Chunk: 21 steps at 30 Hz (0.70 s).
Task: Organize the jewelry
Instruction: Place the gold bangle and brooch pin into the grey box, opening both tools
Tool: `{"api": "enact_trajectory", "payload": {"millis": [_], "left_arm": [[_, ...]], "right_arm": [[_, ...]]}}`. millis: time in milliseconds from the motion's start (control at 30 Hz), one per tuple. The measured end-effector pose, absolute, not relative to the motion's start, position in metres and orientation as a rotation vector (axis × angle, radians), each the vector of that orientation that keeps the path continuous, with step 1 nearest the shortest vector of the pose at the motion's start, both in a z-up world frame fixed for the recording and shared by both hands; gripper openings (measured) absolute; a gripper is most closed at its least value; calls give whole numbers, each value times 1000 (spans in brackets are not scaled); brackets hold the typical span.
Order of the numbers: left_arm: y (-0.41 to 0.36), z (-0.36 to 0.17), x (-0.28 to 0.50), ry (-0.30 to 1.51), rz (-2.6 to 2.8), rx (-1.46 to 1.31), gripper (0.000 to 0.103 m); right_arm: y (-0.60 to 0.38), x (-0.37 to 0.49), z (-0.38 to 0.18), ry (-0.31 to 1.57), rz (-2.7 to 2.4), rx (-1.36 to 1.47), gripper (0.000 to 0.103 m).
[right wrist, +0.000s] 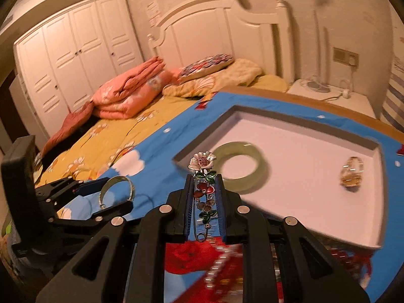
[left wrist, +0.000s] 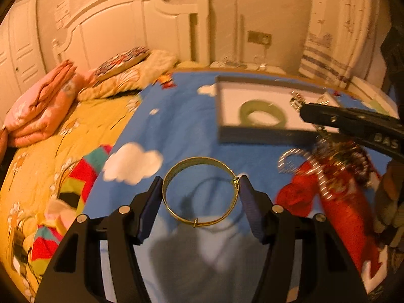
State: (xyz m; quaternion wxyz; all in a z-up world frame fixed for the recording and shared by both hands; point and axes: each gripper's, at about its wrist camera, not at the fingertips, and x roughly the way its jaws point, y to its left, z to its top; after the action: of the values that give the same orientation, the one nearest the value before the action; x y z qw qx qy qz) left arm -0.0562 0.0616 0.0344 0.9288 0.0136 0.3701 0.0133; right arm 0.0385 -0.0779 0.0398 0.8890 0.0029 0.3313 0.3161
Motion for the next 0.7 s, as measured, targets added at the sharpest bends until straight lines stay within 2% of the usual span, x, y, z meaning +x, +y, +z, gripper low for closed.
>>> {"api": "enact_trajectory", "payload": {"millis": [333,700], "left_arm": [[17,66,-9,709,-91,55,60],[-16,78,91,752,-194,16,60]], "right_arm": [[-135,66,41,679,543,74,18],[-152,91,25,717,484,71,18]]}}
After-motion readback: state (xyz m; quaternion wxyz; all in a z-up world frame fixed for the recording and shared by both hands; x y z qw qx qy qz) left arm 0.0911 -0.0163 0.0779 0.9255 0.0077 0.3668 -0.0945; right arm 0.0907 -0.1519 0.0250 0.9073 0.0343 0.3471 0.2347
